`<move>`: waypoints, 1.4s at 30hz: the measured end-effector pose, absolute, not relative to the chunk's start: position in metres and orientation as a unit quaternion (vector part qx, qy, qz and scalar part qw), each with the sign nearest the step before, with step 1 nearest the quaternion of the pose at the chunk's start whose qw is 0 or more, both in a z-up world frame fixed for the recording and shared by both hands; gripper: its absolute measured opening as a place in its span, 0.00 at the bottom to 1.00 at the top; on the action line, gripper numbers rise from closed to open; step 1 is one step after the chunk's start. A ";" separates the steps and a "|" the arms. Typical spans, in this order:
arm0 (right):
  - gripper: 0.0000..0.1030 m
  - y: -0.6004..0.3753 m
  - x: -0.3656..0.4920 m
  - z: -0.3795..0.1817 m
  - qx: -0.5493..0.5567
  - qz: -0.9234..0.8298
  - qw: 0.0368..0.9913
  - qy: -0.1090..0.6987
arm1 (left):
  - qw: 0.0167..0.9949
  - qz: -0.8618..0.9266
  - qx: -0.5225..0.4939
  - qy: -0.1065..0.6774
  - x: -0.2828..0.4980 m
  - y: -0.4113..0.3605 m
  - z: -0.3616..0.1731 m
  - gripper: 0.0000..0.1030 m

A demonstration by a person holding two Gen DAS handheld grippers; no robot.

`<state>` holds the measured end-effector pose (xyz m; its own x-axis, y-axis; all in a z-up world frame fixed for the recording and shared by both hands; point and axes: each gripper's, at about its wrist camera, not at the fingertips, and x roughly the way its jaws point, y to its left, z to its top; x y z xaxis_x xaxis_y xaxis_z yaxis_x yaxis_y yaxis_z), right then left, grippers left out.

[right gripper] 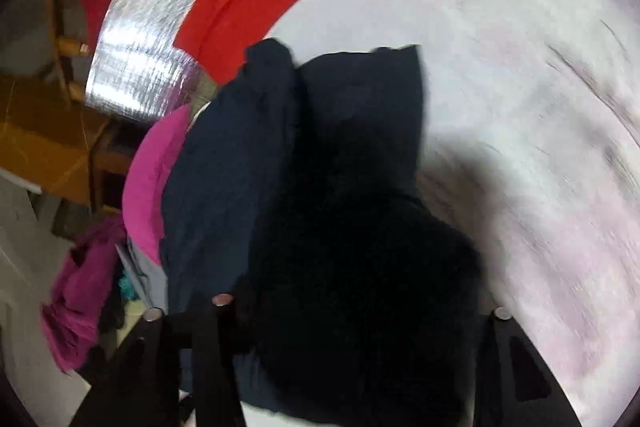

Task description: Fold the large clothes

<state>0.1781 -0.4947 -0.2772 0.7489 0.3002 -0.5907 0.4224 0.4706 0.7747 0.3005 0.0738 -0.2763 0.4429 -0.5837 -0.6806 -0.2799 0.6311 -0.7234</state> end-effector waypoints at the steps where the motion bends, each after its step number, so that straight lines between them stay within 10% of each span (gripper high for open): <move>1: 0.53 -0.500 0.167 -0.274 0.527 -0.040 0.776 0.343 | 0.745 -0.104 -0.414 0.513 0.293 0.081 -0.270 0.48; 11: 0.39 -0.517 0.102 -0.211 0.422 -0.129 0.864 0.242 | 0.881 -0.062 -0.263 0.388 0.276 0.081 -0.181 0.58; 21: 0.26 -0.474 0.222 -0.237 0.345 -0.069 0.869 0.347 | 0.866 -0.042 -0.030 0.498 0.338 -0.024 -0.233 0.69; 33: 0.23 -0.481 0.268 -0.198 0.342 -0.068 0.887 0.303 | 0.862 -0.040 -0.138 0.486 0.373 -0.003 -0.228 0.77; 42: 0.22 -0.492 0.374 -0.247 0.335 -0.118 0.835 0.420 | 0.863 0.017 -0.116 0.491 0.395 0.012 -0.222 0.78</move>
